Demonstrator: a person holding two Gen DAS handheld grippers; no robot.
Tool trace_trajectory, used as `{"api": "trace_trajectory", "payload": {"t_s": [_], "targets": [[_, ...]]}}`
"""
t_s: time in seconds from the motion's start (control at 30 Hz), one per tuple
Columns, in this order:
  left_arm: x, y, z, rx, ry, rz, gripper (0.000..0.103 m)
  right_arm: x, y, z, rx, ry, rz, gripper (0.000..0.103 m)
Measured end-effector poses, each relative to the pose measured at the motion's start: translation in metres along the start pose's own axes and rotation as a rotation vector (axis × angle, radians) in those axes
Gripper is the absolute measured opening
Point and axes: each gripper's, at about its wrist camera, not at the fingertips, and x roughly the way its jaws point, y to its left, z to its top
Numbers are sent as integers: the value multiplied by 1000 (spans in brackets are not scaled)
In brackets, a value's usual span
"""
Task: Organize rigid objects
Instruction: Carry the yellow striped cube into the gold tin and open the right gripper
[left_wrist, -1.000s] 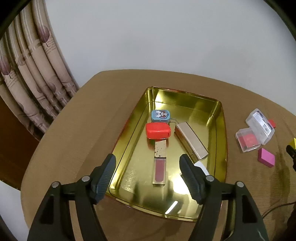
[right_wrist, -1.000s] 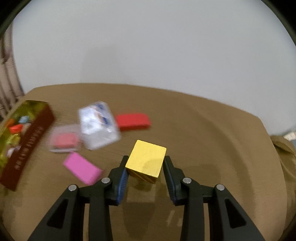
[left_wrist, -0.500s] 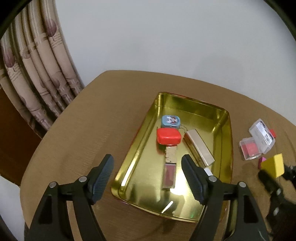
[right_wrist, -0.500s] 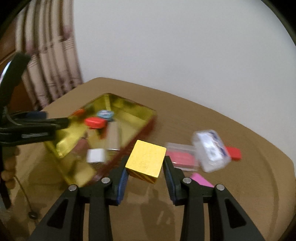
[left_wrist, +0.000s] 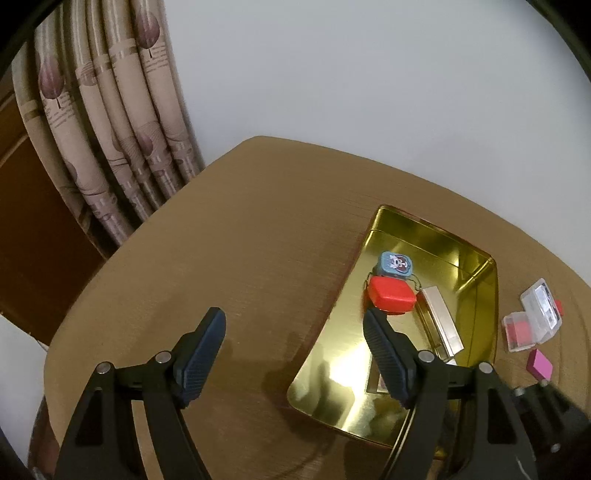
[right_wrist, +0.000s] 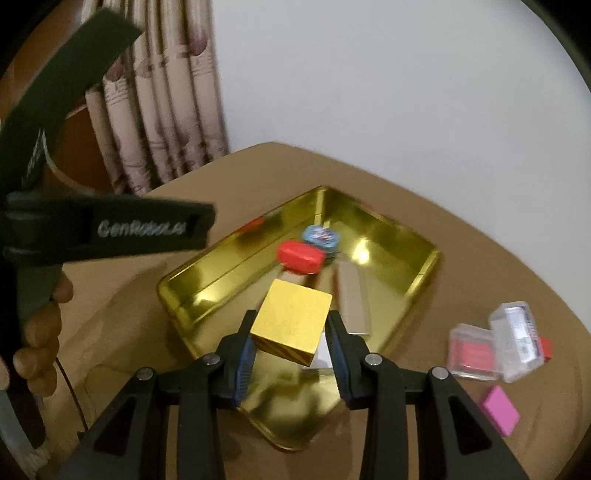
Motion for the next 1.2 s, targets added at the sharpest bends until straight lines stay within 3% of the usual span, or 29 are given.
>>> {"api": "trace_trajectory", "payload": {"t_s": [0.3, 0.4, 0.67, 0.93, 1.2], "targets": [[1, -3, 1, 9, 10, -23, 74, 39, -5, -2, 54, 91, 43, 37], [2, -4, 1, 12, 15, -24, 74, 43, -12, -2, 63, 87, 41, 37], [0, -13, -2, 35, 12, -24, 75, 43, -13, -9, -13, 70, -62, 37], [0, -19, -4, 53, 11, -32, 75, 41, -17, -11, 5, 66, -25, 42], [1, -25, -7, 76, 12, -32, 76, 7, -31, -12, 39, 13, 14, 48]]}}
